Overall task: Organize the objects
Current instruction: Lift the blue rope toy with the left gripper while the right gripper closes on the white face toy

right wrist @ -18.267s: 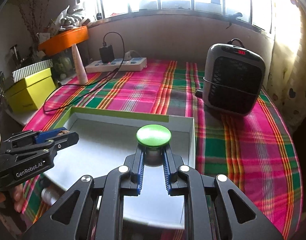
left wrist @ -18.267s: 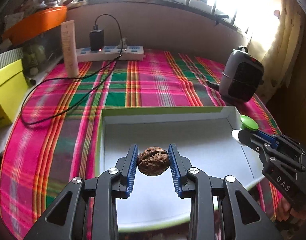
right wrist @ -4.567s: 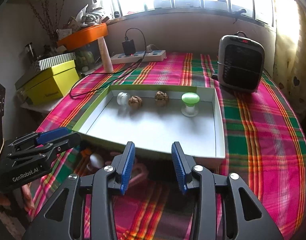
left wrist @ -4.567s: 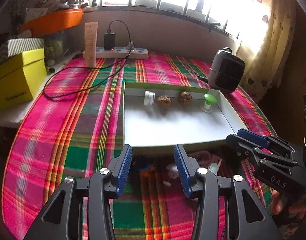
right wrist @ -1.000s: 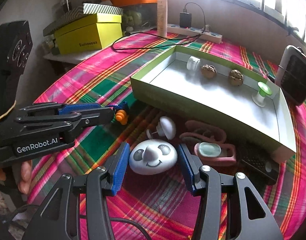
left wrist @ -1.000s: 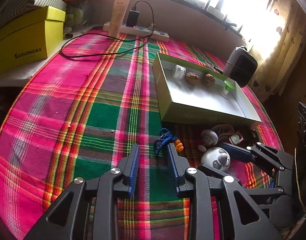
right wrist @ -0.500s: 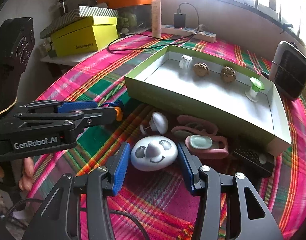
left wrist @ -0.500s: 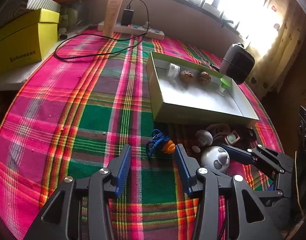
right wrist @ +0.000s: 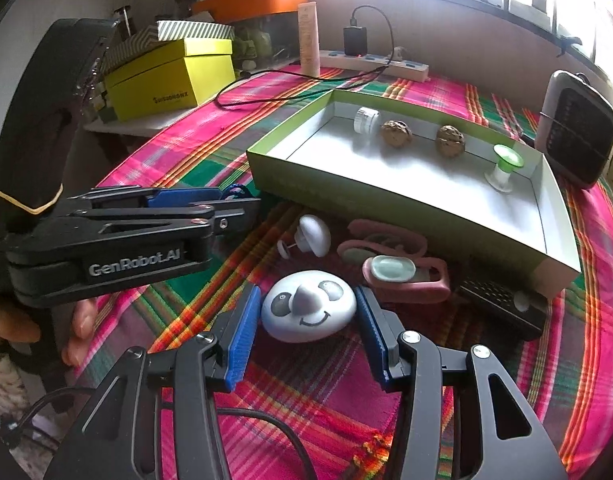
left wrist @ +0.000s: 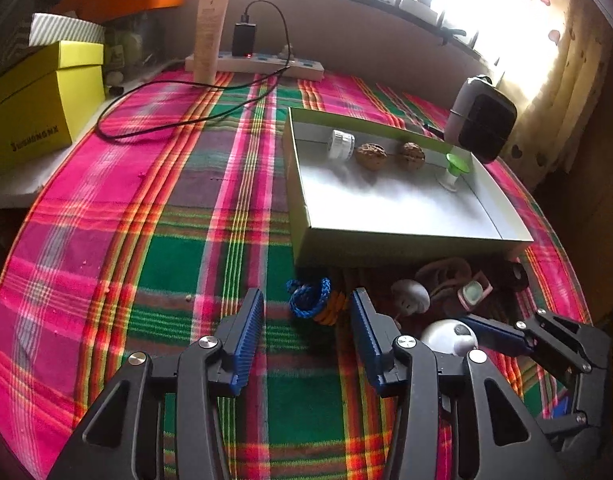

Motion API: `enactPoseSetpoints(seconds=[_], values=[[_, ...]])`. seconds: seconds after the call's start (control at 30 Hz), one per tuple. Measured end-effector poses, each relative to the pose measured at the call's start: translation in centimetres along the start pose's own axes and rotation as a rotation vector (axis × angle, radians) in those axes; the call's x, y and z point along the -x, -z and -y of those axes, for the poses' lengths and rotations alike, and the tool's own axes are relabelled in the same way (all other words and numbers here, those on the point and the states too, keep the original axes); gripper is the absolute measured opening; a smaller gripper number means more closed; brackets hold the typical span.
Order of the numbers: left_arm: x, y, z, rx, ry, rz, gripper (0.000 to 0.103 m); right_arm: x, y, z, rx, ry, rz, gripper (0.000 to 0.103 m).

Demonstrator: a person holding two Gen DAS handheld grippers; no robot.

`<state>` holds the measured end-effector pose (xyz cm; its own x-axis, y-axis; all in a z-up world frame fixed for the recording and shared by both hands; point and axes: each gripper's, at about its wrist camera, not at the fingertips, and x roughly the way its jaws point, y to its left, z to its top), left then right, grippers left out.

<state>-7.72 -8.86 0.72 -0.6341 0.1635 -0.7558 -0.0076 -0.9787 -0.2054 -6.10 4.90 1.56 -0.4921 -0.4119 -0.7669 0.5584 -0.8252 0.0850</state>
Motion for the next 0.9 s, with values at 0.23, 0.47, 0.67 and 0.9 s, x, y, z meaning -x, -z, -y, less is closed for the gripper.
enactPoseSetpoints(seconds=[0.23, 0.47, 0.67, 0.9], values=[[-0.44, -0.25, 0.39, -0.022, -0.052, 0.015, 0.028, -0.02, 0.00, 0.14, -0.001, -0.019, -0.003, 0.049], [-0.43, -0.34, 0.27, -0.012, -0.060, 0.020, 0.025, -0.02, 0.01, 0.23, 0.001, -0.033, -0.003, 0.049], [-0.43, -0.34, 0.26, -0.011, -0.061, 0.021, 0.023, 0.22, 0.04, 0.29, 0.000, -0.039, 0.006, 0.049], [-0.07, -0.24, 0.47, -0.013, -0.061, 0.025, 0.023, 0.30, 0.04, 0.42, 0.002, -0.039, 0.007, 0.049]])
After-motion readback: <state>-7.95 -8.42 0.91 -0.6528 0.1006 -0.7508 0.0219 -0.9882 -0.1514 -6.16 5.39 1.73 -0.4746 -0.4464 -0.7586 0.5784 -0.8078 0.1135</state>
